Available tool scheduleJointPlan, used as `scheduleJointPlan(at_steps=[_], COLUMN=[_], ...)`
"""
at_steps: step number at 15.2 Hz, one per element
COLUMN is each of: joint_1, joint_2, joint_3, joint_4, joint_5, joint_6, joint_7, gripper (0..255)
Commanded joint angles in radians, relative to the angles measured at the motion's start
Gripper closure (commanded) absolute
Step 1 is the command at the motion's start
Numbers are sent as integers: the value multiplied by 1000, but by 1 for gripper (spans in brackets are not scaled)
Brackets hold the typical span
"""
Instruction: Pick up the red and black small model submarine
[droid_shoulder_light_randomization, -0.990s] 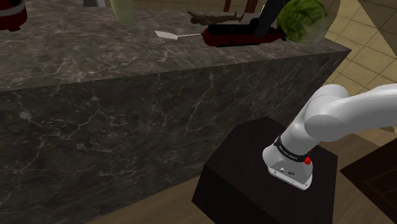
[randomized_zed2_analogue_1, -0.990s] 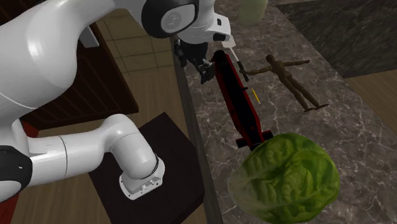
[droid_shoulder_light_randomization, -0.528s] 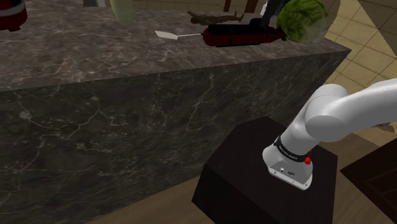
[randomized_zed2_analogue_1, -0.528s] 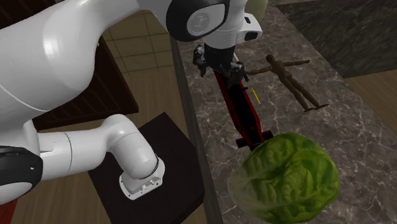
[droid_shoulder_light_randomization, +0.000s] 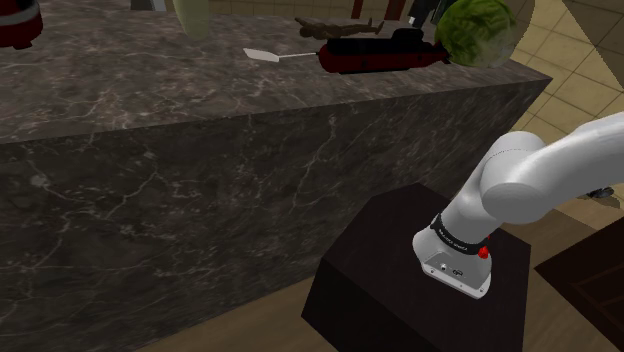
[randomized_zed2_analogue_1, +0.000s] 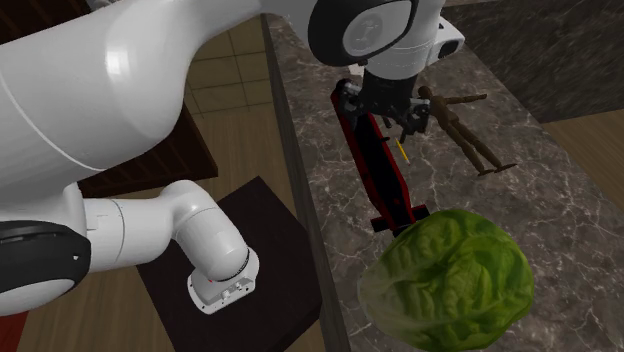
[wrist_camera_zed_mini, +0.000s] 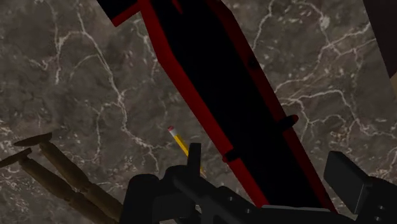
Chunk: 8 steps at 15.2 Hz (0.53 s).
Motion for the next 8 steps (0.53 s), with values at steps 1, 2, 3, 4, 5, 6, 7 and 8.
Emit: scheduleJointPlan(at_steps=[1,2,3,4,5,6,7,8], joint_1=[0,-2,-3,-4,-6,-6,-6,-6], joint_2=[-6,-10,-15,-19,-25,-25,-25,-25], joint_3=[-3,-4,-5,-6,-8,-8,-8,-8], joint_4=[-26,-43,-60,-76,-102,-102,-102,-103], joint_5=[-4,-6,-7,-9,-11,-11,-11,-12], joint_6=[22,34,47,59,79,79,79,79], joint_7=[-4,-4,-3,-2,-1,-1,-1,-2], gripper=[0,0,0,0,0,0,0,255])
